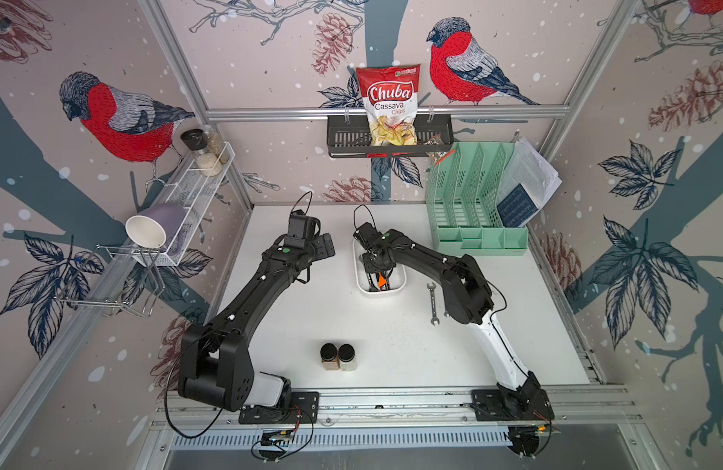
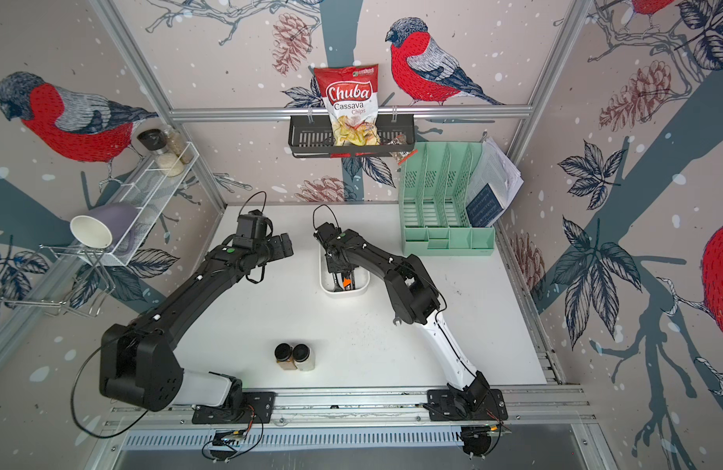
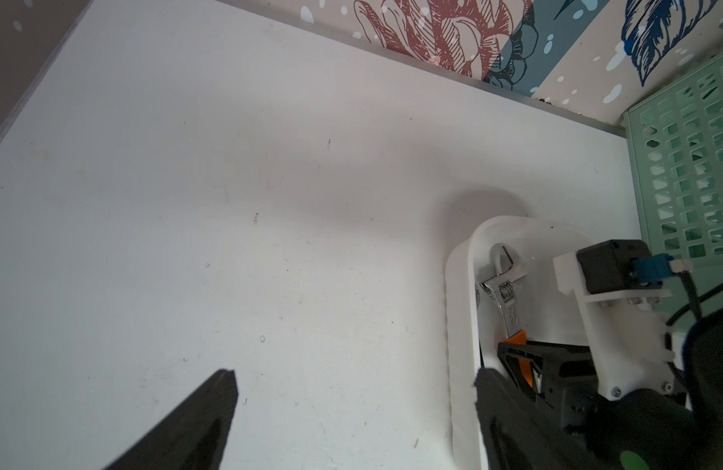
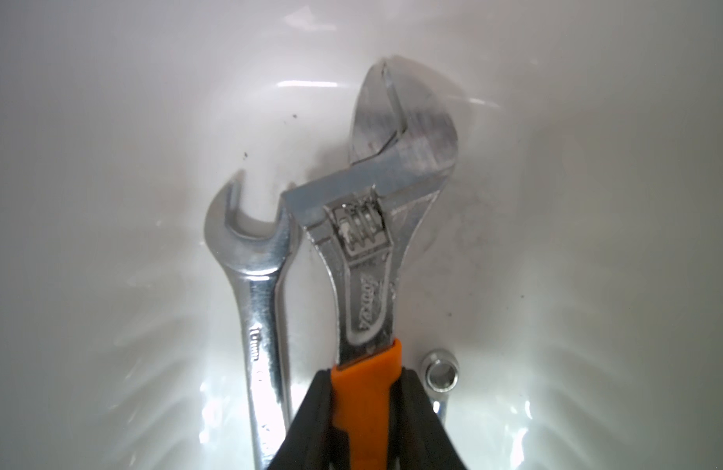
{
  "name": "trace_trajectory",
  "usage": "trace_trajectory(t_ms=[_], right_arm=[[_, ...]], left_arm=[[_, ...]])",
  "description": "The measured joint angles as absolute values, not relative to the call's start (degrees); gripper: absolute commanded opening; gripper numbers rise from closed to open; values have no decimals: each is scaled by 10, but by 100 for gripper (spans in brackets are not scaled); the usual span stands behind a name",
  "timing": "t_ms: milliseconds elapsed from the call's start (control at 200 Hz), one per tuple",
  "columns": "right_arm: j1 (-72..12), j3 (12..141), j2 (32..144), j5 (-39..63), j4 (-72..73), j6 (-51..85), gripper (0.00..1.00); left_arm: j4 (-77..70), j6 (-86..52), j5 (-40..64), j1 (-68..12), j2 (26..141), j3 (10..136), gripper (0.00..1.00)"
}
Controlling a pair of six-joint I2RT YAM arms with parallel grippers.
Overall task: Take out the wrench from the storage box
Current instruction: Pick up the wrench from the storage box, then place the wrench at the center of the board.
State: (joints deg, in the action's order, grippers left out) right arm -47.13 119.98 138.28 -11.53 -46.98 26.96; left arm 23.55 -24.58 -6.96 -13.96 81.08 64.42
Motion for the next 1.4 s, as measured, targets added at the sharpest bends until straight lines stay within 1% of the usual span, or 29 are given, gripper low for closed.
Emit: trace_trajectory(t_ms=[430, 625, 715, 830, 970, 1166, 1281, 1401], right_arm=[[-468, 1277, 1367, -129, -516, 268, 16], [-473, 1287, 1320, -145, -528, 268, 15], [-482, 1266, 1282, -157, -527, 268, 15], [-496, 1172, 1207, -176, -512, 272, 15], [-512, 1009, 1089, -199, -484, 293, 15], [-520, 792, 941, -214, -426, 342, 16], [-505, 684, 889, -198, -387, 361, 16], [-476, 615, 866, -174, -349, 368, 16]], left_arm=[[236, -246, -60, -141, 784, 644, 95], [236, -246, -77, -175, 741, 640, 95], [237, -247, -81, -175, 721, 627, 95], [238, -251, -81, -179, 698, 620, 95], [236, -250, -76, -186, 684, 620, 95], [230, -250, -58, -194, 697, 630, 96], [232, -251, -46, -196, 723, 639, 96], [232, -251, -45, -196, 738, 643, 96]])
